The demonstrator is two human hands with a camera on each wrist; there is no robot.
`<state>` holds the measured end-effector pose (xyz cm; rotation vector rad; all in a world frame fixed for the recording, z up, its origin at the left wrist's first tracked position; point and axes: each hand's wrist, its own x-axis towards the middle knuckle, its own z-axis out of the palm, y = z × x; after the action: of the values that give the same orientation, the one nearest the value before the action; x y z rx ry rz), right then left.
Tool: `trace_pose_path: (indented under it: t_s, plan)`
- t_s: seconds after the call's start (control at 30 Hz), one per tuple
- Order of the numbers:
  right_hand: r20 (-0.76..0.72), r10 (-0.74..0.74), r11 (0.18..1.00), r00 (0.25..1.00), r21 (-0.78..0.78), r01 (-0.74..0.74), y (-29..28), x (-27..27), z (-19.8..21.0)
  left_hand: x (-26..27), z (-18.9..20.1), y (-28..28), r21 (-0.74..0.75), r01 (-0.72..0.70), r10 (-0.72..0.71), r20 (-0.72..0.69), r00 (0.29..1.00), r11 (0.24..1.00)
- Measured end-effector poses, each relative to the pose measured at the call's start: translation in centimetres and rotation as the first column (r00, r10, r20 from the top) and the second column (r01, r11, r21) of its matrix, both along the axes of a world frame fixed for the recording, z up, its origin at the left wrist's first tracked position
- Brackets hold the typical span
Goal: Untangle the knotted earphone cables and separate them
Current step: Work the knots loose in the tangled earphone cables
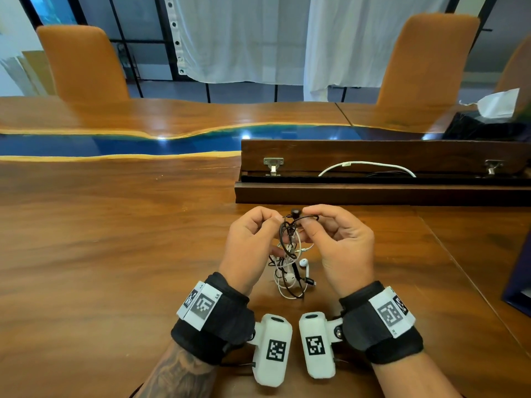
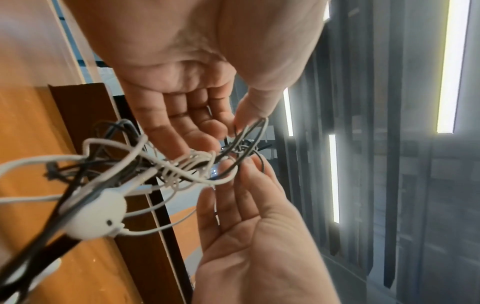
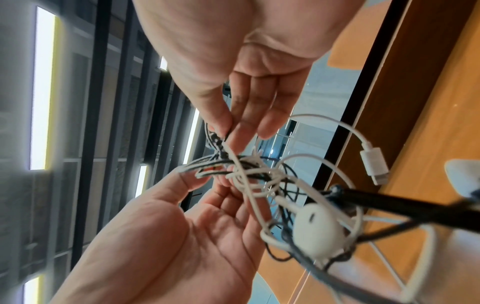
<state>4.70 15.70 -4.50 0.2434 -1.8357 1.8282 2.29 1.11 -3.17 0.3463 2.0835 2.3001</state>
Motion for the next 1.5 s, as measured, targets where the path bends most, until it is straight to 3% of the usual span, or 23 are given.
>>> trace_pose_path:
  t_s: [0.2, 0.43, 0.63, 1.1, 1.5]
  plan:
    - [0.008, 0.108, 0.988, 0.994, 0.107, -0.108, 0.60, -0.27, -0.15, -0.10, 0.01, 0.11, 0.109, -0.069, 0.062, 0.064, 0.996, 0.992]
    - [0.065, 0.191, 0.973, 0.979, 0.119, -0.197, 0.82, -0.16, -0.19, 0.10, -0.41, 0.29, -0.055, -0.089, 0.086, -0.061, 0.994, 0.994]
    - [0.099, 0.114, 0.967, 0.989, 0.216, -0.133, 0.68, 0.05, 0.17, 0.02, -0.42, -0.03, -0.124, -0.108, 0.089, -0.148, 0.985, 0.986]
    - [0.127, 0.144, 0.977, 0.981, 0.141, -0.162, 0.83, -0.26, -0.03, -0.33, -0.49, -0.31, -0.086, -0.057, 0.054, -0.044, 0.998, 0.995]
    - [0.162, 0.134, 0.975, 0.978, 0.155, -0.159, 0.82, -0.19, -0.09, -0.14, -0.52, -0.14, -0.139, -0.083, 0.069, -0.104, 0.992, 0.987]
